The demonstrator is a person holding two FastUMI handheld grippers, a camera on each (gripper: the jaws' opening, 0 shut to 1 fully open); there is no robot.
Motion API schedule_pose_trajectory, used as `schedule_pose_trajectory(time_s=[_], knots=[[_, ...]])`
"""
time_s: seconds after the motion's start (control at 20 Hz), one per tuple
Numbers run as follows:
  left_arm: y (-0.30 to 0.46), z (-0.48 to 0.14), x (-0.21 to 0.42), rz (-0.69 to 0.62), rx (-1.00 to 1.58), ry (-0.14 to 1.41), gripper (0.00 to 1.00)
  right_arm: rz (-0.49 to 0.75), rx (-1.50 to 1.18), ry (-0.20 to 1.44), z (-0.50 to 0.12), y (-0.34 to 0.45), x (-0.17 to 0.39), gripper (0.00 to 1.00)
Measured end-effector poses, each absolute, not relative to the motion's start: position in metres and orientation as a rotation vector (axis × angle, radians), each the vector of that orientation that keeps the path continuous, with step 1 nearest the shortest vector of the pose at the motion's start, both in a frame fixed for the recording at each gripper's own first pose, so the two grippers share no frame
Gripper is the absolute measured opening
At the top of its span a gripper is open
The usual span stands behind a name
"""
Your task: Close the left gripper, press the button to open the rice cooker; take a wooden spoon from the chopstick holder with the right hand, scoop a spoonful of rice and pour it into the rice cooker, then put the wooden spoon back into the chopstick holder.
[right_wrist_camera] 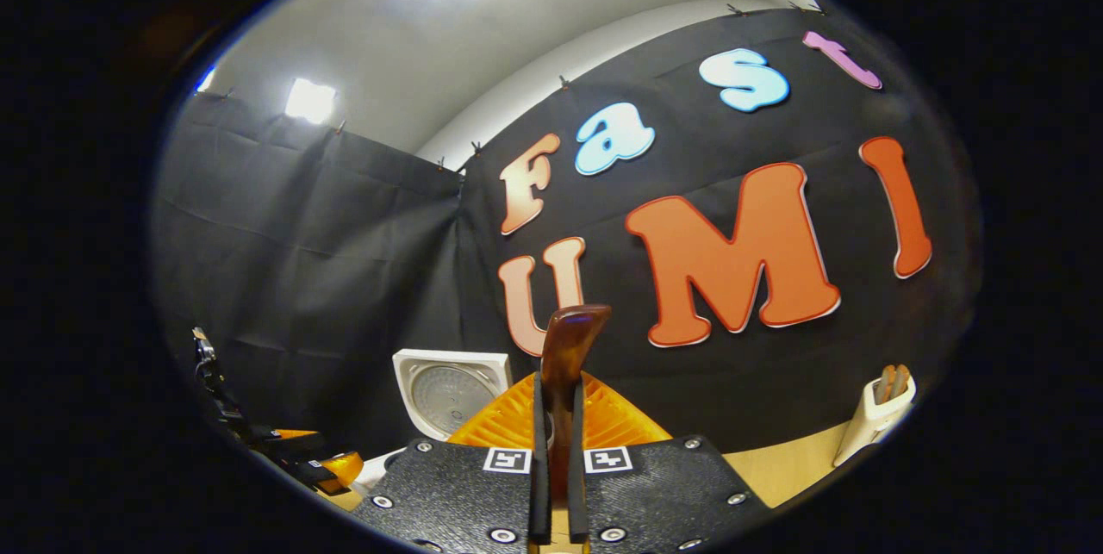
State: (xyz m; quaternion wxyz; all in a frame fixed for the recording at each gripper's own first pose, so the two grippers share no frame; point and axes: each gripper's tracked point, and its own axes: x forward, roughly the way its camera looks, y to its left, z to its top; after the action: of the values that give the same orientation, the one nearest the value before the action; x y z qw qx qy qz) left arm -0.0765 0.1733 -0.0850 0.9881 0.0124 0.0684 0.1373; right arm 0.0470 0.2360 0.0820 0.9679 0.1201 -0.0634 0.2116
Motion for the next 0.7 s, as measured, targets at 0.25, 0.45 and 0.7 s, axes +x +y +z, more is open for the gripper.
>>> schedule_pose_trajectory(time_s=[0.25, 0.45, 0.7], knots=[[0.152, -0.081, -0.065, 0.232, 0.023, 0.131, 0.97, 0.276, 0.204, -0.085, 0.069, 0.157, 0.028, 0.08], [0.135, -0.082, -0.062, 0.203, 0.025, 0.134, 0.97, 0.133, 0.2, -0.026, 0.054, 0.101, 0.023, 0.08], [0.124, -0.083, -0.057, 0.19, 0.021, 0.134, 0.98, 0.006, 0.238, 0.079, 0.007, 0.051, -0.002, 0.08]])
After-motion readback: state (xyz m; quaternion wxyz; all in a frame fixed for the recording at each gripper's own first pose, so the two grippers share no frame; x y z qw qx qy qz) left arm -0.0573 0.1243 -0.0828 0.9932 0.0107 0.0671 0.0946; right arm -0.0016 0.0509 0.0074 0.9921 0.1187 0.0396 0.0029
